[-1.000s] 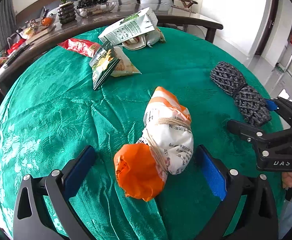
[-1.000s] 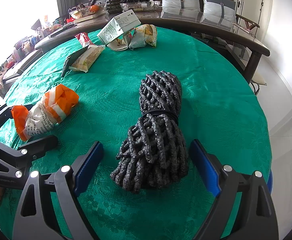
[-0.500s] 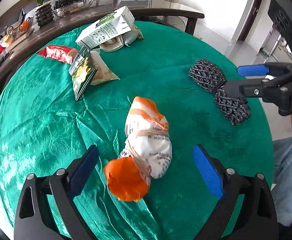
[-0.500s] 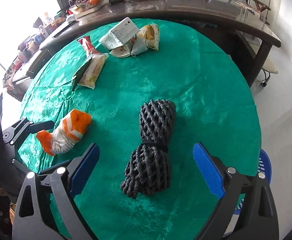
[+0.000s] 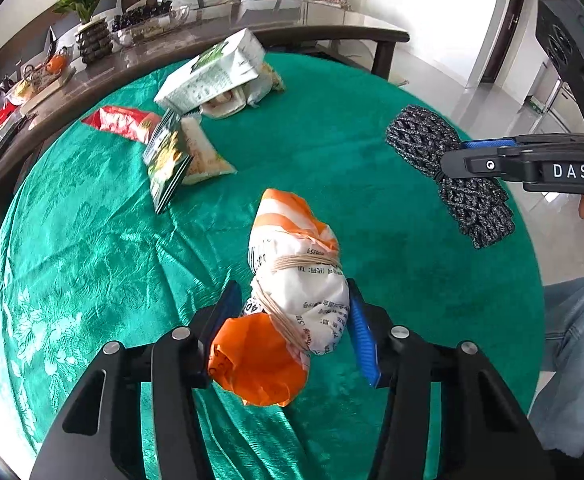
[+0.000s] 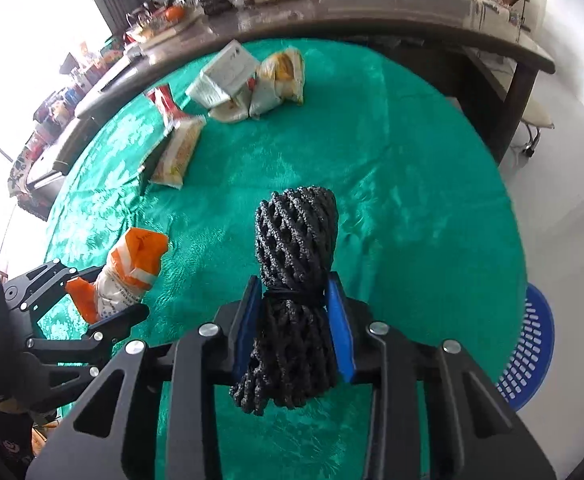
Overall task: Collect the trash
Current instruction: 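Carry the orange bag and rope bundle to the wastebasket and open both tools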
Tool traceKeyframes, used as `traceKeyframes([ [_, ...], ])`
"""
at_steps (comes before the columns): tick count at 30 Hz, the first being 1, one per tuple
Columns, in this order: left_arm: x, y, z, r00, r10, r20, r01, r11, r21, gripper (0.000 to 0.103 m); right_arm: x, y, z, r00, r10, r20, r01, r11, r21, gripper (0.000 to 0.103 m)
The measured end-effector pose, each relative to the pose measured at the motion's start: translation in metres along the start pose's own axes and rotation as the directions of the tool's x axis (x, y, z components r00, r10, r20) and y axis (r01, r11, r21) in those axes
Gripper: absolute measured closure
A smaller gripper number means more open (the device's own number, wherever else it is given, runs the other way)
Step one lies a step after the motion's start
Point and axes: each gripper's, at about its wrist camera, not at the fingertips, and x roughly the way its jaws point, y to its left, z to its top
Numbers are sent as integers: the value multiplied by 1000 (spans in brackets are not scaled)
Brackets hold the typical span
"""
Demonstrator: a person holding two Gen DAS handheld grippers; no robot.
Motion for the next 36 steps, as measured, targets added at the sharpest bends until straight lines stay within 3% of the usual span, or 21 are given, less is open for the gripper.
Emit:
traceKeyframes([
  [7,-8,-36,22,994,-99,35,99,995,-3,52,-43,-43,-14,997,3,82,-6,999,42,71],
  [19,18,-186,89,962,-274,17,269,953,138,52,-94,-205,-60,974,-208,91,177,948,265,71],
  [22,36,-237,107,957,-292,-4,287,937,200,52,-91,-238,-76,971,-226,79,189,925,329,71],
  [28,90,-302,126,946,-313,-77,323,915,242,51,-75,-298,-97,970,-237,43,196,881,430,71],
  [36,158,-342,134,938,-309,-158,339,910,237,51,-59,-335,-110,978,-208,25,169,854,492,71],
])
